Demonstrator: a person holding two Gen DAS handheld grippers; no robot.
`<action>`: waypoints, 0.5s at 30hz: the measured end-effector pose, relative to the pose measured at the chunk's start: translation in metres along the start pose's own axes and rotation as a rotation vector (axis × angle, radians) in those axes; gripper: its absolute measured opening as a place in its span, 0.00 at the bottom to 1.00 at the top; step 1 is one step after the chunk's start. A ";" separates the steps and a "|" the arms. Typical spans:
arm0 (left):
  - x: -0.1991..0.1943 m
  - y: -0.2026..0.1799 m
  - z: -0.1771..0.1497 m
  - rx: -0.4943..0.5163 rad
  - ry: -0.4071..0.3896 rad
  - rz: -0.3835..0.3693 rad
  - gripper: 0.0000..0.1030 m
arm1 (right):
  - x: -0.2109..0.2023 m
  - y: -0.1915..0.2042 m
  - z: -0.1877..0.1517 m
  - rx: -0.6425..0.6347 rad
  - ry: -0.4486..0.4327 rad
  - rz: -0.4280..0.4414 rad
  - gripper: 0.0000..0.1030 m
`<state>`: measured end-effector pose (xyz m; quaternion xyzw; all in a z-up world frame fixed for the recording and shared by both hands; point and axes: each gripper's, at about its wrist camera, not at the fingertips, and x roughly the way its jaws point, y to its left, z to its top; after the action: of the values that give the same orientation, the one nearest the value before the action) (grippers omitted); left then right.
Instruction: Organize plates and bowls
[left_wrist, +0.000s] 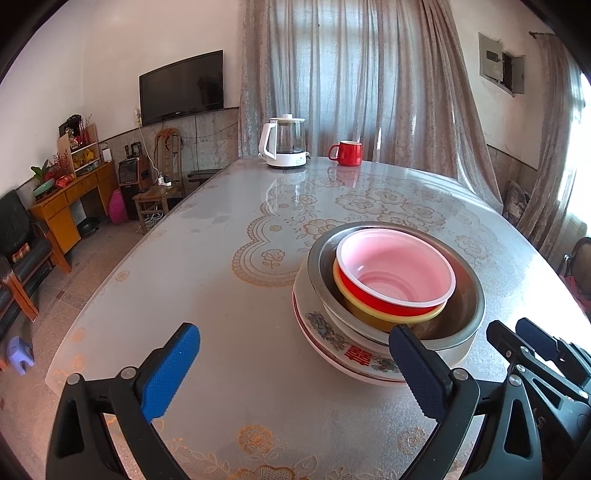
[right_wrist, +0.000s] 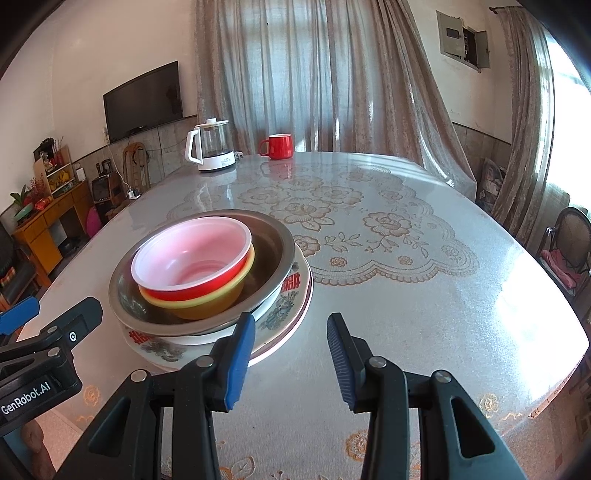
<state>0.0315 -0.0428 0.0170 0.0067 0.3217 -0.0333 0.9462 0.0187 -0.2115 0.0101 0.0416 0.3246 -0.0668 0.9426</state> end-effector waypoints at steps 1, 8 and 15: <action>0.000 0.000 0.000 -0.001 -0.001 0.001 1.00 | 0.000 0.000 0.000 0.001 0.001 0.000 0.39; -0.001 -0.001 0.001 -0.006 -0.008 0.001 1.00 | 0.002 -0.001 0.000 0.001 0.002 0.000 0.39; 0.000 -0.001 0.001 -0.008 -0.008 0.009 1.00 | 0.005 -0.001 0.000 0.003 0.008 -0.001 0.39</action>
<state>0.0320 -0.0434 0.0178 0.0042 0.3181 -0.0280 0.9476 0.0224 -0.2126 0.0076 0.0431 0.3283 -0.0677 0.9412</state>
